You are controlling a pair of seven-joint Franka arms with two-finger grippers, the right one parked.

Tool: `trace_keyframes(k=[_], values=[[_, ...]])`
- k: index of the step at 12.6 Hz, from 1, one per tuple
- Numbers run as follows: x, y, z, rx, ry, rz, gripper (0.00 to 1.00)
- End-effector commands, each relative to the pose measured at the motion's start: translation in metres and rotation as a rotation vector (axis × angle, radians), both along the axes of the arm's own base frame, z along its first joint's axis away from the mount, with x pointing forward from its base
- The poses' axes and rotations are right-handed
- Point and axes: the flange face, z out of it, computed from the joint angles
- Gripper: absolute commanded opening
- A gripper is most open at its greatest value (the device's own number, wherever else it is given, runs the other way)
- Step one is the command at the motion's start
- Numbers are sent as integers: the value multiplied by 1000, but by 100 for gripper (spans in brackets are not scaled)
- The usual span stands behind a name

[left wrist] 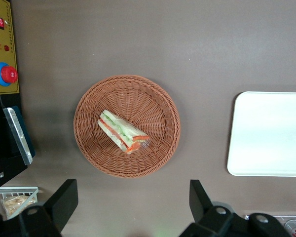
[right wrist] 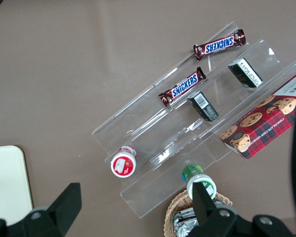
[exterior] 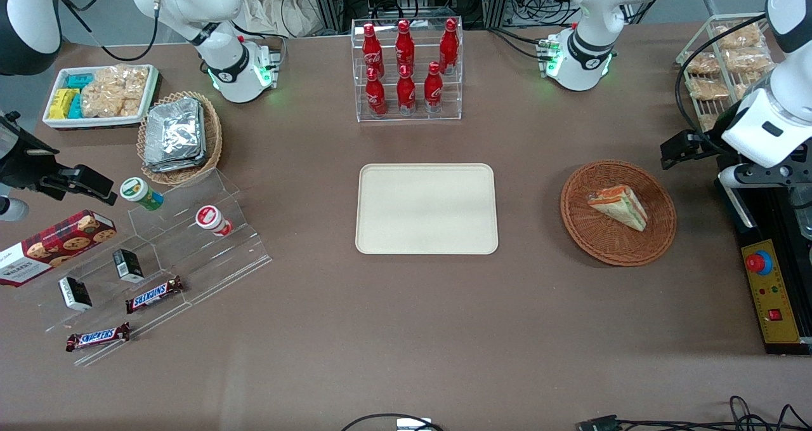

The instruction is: Place sandwich from basket to tray

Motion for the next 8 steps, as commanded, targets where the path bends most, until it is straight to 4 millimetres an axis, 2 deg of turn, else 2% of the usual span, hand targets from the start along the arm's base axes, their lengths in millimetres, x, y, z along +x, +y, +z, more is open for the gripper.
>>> trace_keyframes(k=[1, 3, 5, 7, 8], values=[[1, -2, 6, -10, 10, -11, 100], [2, 1, 6, -12, 10, -5, 100], [3, 4, -7, -9, 39, 15, 100], [1, 7, -34, 9, 61, 58, 100], [-2, 20, -50, 15, 54, 135, 100]])
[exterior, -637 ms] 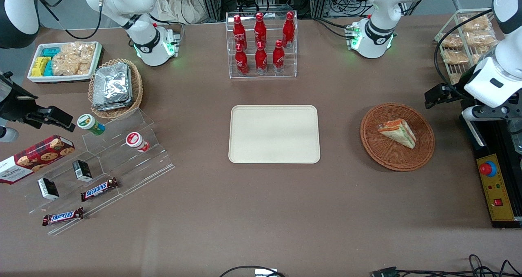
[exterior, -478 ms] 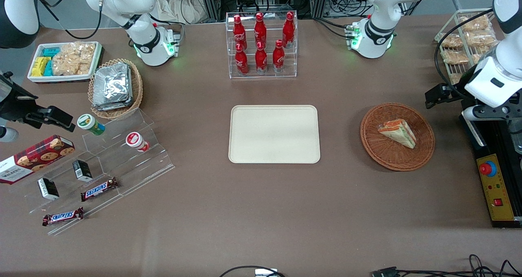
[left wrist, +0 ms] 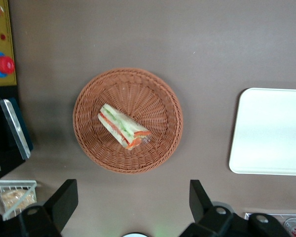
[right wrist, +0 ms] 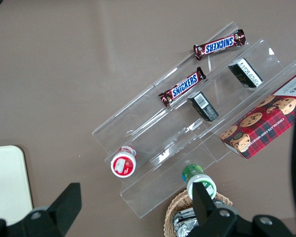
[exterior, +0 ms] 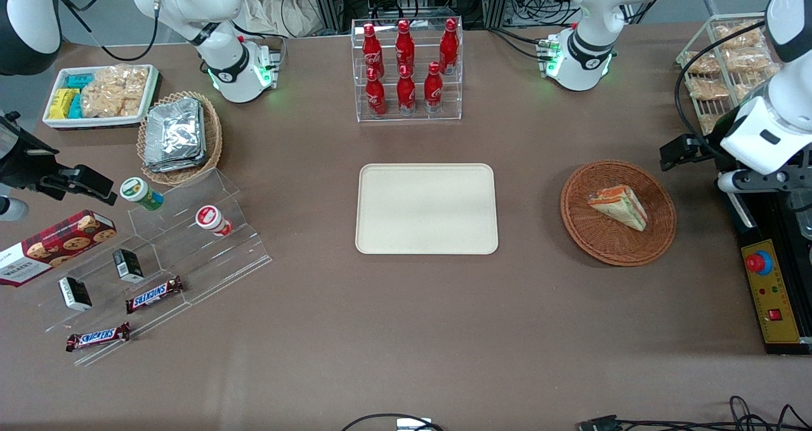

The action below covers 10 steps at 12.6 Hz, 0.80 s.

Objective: Place sandwich from basket to tray
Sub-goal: 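Lower the open left gripper onto the wrapped sandwich in the basket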

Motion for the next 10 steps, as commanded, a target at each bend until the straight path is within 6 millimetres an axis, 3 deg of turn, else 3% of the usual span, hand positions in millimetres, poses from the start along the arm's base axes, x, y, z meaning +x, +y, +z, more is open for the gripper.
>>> trace_keyframes(k=[1, 5, 10], values=[[-12, 22, -37, 24, -22, 182, 100], [-51, 28, -95, 40, -95, 299, 100], [-85, 67, -181, 38, -172, 454, 100]])
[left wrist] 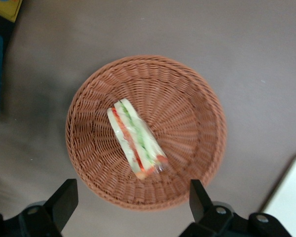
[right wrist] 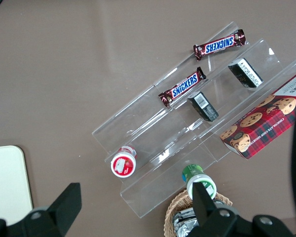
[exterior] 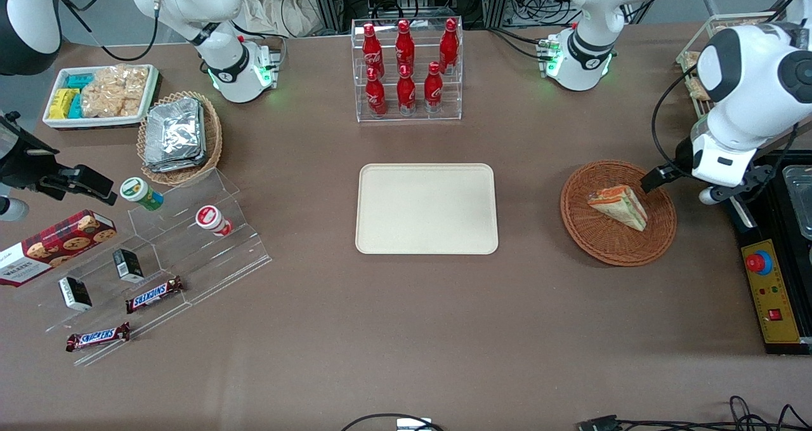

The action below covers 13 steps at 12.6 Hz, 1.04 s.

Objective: Place sandwich from basket to tray
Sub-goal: 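Lower the open left gripper onto the wrapped sandwich in the basket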

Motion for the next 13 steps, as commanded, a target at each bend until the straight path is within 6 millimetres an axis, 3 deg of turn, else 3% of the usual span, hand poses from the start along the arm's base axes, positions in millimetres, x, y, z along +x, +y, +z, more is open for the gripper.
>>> trace_keyframes(k=[1, 5, 13], values=[[-26, 11, -29, 2, -56, 91, 100], [-31, 0, -59, -8, -89, 245, 100], [-47, -4, -128, -33, -130, 357, 100]])
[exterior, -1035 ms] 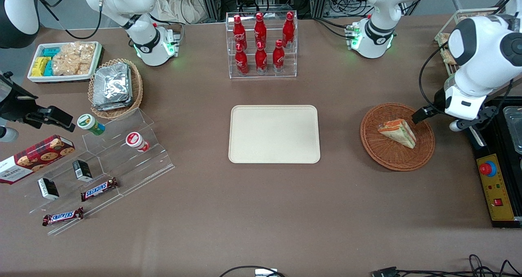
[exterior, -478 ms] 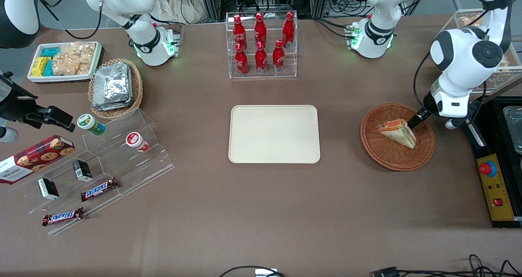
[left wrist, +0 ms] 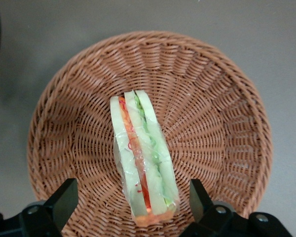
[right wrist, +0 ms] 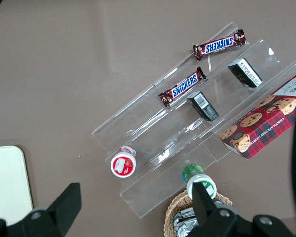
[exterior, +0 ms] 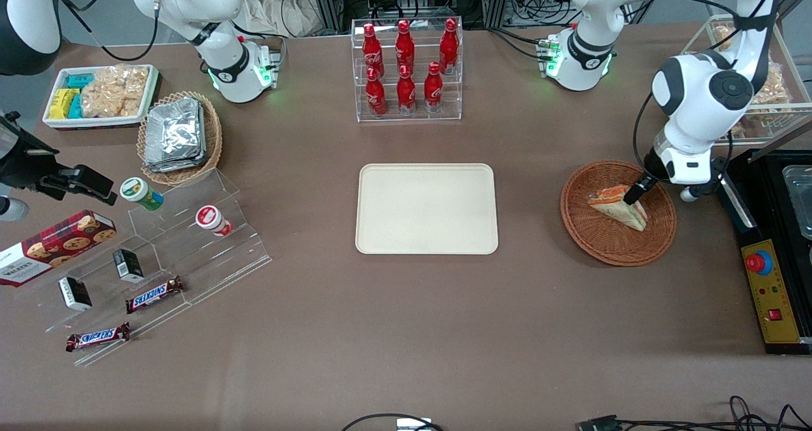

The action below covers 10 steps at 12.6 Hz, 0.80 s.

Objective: Place sandwich from basket to tray
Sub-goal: 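Lower the open left gripper onto the wrapped sandwich in the basket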

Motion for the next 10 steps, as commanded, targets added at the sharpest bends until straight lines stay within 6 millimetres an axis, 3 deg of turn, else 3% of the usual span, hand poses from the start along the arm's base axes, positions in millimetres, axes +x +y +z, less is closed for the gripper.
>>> trace_keyframes(k=[1, 9, 10], values=[[-5, -3, -21, -12, -18, 45, 100], [-6, -2, -55, -27, -35, 57, 100], [-6, -2, -59, -29, -32, 63, 94]])
